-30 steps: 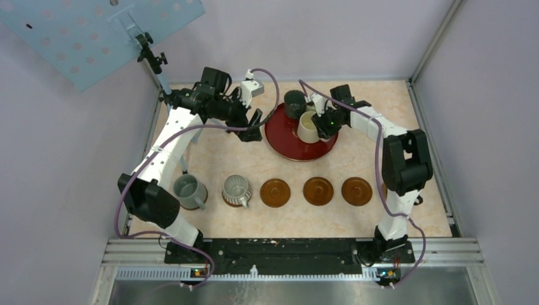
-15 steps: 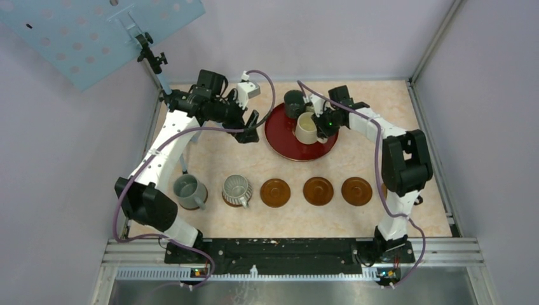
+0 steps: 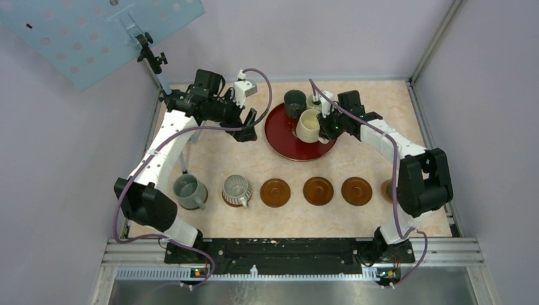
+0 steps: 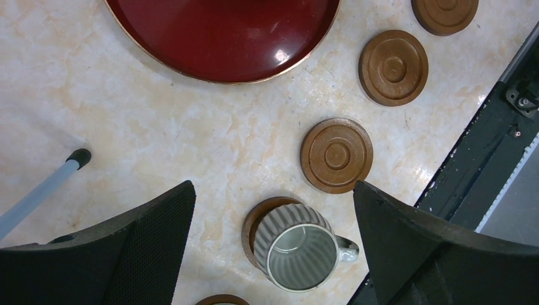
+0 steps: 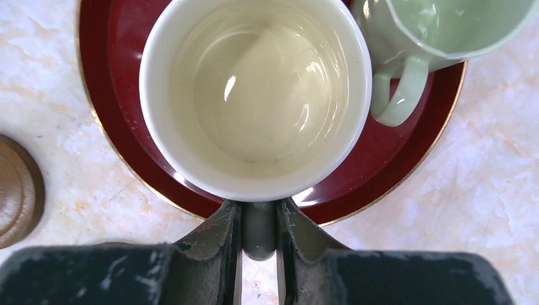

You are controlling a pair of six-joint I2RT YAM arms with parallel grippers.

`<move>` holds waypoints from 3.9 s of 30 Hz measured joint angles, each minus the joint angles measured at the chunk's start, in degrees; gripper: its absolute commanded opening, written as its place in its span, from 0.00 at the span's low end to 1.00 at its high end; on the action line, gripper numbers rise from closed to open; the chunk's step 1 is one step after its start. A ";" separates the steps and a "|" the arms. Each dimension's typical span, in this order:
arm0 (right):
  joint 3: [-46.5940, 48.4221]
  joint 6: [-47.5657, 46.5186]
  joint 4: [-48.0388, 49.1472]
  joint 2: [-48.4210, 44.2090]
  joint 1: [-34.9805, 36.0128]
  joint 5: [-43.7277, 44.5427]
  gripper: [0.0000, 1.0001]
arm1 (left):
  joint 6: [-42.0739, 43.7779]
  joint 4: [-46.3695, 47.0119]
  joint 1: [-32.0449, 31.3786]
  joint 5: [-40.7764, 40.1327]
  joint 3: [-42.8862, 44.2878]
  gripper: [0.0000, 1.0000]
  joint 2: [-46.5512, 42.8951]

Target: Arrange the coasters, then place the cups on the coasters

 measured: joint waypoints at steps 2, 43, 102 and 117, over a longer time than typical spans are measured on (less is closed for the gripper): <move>-0.50 1.03 1.03 -1.53 0.04 -0.57 0.00 | -0.20 0.09 0.17 -0.13 0.00 0.99 0.00; -23.91 31.17 7.63 -22.80 41.18 28.61 0.00 | 0.28 -0.61 3.63 -2.40 -1.84 0.99 -4.00; -23.43 44.04 8.55 -14.71 50.71 36.70 0.04 | -0.22 -0.52 7.04 -2.19 -6.88 0.99 -7.23; -23.56 44.39 8.39 -16.48 50.99 36.94 0.42 | -0.22 -0.22 7.34 -1.79 -7.41 0.99 -7.23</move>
